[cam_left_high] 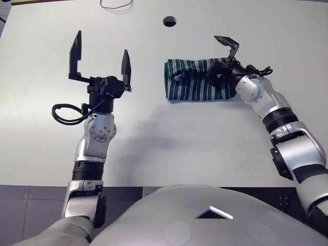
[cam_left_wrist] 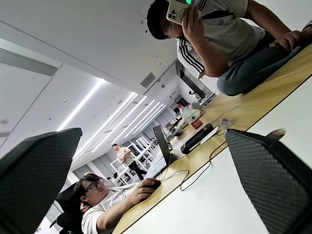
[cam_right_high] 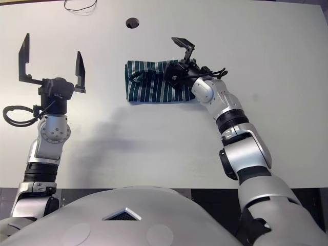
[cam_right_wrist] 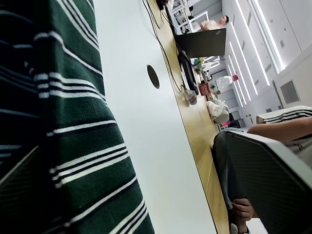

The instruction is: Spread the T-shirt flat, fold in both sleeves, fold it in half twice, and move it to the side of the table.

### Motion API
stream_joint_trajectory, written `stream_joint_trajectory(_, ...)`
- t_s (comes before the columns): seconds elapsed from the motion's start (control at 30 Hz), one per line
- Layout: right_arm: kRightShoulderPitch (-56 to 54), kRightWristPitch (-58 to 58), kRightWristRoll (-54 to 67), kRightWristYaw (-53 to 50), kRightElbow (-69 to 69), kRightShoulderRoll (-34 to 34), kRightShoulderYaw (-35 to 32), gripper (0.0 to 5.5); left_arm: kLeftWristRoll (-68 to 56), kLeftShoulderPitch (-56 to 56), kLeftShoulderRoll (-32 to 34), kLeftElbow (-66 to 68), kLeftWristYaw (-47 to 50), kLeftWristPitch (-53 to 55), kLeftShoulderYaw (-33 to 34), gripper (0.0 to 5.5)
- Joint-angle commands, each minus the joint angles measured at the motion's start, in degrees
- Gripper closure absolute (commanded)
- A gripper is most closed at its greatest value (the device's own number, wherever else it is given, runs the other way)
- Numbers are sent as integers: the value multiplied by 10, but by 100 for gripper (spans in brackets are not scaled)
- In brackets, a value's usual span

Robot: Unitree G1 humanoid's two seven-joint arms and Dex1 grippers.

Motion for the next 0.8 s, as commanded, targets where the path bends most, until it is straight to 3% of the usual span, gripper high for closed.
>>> stream_joint_trajectory(0.03, 1, -6, -20, -5, 63, 20, 26, 17, 1, -10, -2, 7, 2, -3, -1, 0)
stream_joint_trajectory(0.27, -24, 13, 62, 27, 154, 54, -33, 17, 3, -28, -6, 40, 11, -14, -5, 0)
stream_joint_trajectory(0.5, -8, 159, 54, -89, 226, -22, -57, 17, -1, -21, 2, 35, 18, -22, 7, 0)
stream_joint_trajectory(0.8, 23, 259, 161, -153, 236, -109, -196, 17, -4, 23, 3, 16, 34, -22, 37, 0)
